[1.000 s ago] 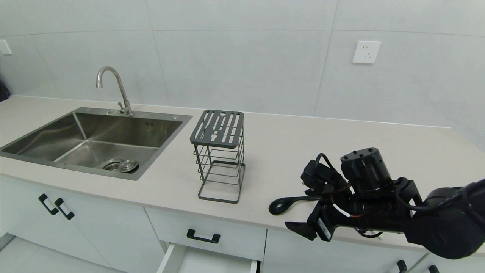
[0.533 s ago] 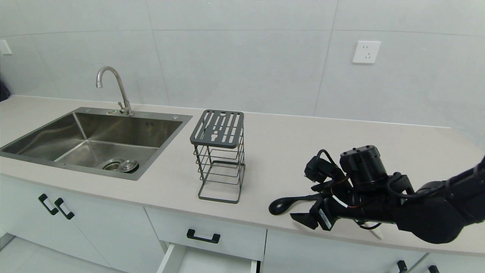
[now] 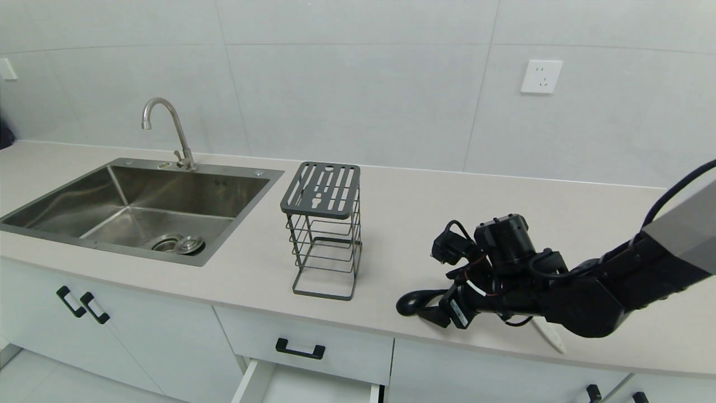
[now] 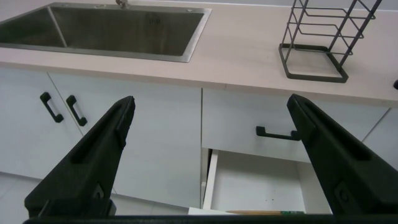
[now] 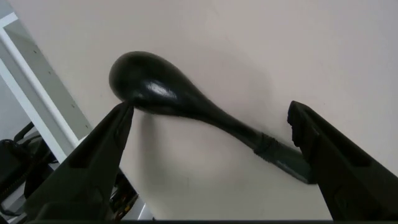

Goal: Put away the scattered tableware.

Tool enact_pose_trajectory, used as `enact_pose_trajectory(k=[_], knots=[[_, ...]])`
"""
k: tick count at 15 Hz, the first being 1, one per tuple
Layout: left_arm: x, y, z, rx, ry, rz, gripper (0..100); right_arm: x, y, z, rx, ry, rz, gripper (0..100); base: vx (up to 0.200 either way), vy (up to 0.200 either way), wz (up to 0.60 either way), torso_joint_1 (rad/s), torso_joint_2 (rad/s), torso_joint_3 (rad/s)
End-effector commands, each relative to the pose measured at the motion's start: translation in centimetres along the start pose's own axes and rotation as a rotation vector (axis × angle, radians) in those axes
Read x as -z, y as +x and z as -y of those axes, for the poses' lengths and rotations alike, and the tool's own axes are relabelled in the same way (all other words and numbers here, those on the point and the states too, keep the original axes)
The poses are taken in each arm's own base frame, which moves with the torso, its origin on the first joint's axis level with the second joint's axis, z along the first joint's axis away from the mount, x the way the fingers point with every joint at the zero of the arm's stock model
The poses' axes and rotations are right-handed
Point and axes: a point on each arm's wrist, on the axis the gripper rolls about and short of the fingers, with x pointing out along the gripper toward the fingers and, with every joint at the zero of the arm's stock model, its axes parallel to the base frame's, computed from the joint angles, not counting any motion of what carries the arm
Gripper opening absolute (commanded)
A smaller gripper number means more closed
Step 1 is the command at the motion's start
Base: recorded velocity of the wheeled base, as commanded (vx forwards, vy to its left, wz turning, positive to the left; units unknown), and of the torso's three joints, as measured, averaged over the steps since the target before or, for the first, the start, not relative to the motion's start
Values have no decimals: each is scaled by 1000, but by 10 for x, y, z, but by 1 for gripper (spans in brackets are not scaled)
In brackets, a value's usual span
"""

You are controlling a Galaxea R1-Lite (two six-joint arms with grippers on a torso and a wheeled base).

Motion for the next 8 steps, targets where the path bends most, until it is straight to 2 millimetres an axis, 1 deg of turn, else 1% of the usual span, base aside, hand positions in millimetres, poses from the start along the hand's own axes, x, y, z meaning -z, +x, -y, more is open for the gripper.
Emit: enact_pose_trajectory(k=[1, 5, 8], knots=[[0, 0, 0, 0, 0, -1, 100, 1, 8, 1, -6, 8, -11, 100, 0, 0, 0, 0, 0, 0], [0, 0, 0, 0, 1, -1, 100, 1, 10, 2, -3, 73, -13, 100, 0, 0, 0, 0, 0, 0], [0, 0, 0, -1, 1, -1, 100, 5, 14, 0, -10, 73, -31, 100, 0, 0, 0, 0, 0, 0]])
